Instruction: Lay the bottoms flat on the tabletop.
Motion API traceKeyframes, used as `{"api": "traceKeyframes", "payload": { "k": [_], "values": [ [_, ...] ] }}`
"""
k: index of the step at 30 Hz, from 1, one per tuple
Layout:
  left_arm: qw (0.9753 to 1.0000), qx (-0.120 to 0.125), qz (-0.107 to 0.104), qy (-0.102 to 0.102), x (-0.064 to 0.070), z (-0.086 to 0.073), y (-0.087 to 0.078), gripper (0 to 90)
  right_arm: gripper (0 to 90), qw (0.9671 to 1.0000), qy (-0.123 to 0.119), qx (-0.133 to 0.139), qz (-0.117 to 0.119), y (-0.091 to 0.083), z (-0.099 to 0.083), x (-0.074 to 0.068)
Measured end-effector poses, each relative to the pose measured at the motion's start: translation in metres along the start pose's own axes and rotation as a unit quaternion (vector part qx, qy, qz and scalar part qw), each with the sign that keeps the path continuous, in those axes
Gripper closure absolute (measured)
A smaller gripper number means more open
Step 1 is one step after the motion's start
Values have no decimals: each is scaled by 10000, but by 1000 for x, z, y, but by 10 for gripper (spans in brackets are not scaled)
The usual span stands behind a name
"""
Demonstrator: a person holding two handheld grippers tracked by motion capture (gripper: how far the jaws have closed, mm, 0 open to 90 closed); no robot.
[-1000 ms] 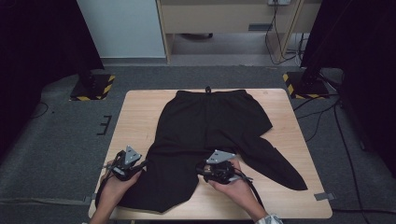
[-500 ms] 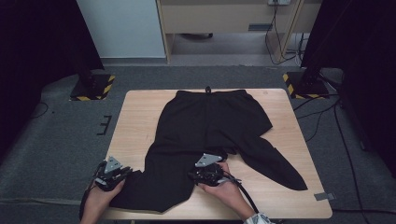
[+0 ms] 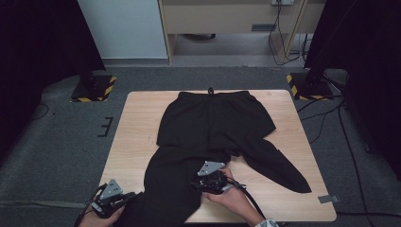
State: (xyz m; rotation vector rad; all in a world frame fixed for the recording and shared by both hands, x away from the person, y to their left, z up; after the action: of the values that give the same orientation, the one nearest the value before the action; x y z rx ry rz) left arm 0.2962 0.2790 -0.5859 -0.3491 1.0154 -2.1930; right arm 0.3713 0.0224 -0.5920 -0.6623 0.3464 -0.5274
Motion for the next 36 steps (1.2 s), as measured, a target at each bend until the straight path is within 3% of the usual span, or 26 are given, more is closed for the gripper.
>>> {"api": "traceKeyframes", "payload": {
  "k": [1,3,9,13,16,19,20,25,31,34,36],
  "values": [
    [9999,-33,17,148,4,1,-1,836,505,10000,7,-8,16,0,0,-1],
    [9996,14,108,249,2,6,-1,820,506,10000,-22,-17,86,1,0,-6],
    [9985,318,437,-6,-26,45,9,724,546,9999,-83,-15,85,4,2,-12],
    [9974,339,639,-10,-41,70,24,667,659,9997,-152,57,162,4,1,-19],
    [9960,345,828,24,-48,80,35,595,739,9994,-240,58,246,4,-1,-24],
    [9961,353,810,-63,-49,79,40,598,803,9994,-240,55,249,2,-2,-24],
    [9970,203,733,-103,-47,71,42,631,819,9994,-231,53,247,2,-2,-23],
    [9978,96,649,-94,-43,62,43,681,831,9996,-126,88,219,3,0,-18],
    [9985,59,544,-15,-40,70,56,546,825,9997,-108,91,186,3,0,-16],
    [9991,-67,385,188,-30,65,59,642,808,9999,-98,65,91,3,1,-12],
    [9991,-187,265,265,-24,64,57,783,782,9999,-82,60,41,2,1,-8]
  ]
}}
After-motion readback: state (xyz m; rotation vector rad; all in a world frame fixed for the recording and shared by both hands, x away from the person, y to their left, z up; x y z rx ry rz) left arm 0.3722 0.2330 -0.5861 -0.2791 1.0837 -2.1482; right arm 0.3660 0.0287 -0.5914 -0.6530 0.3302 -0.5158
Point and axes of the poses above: each handheld gripper's, and its own axes: y roughly forward along the jaws, z roughly out of its top, x roughly to its right, the point moved 9 cm from there along y, roughly forward along the jaws, and after that the axes turned 7 degrees about y, right-handed, at the moved point
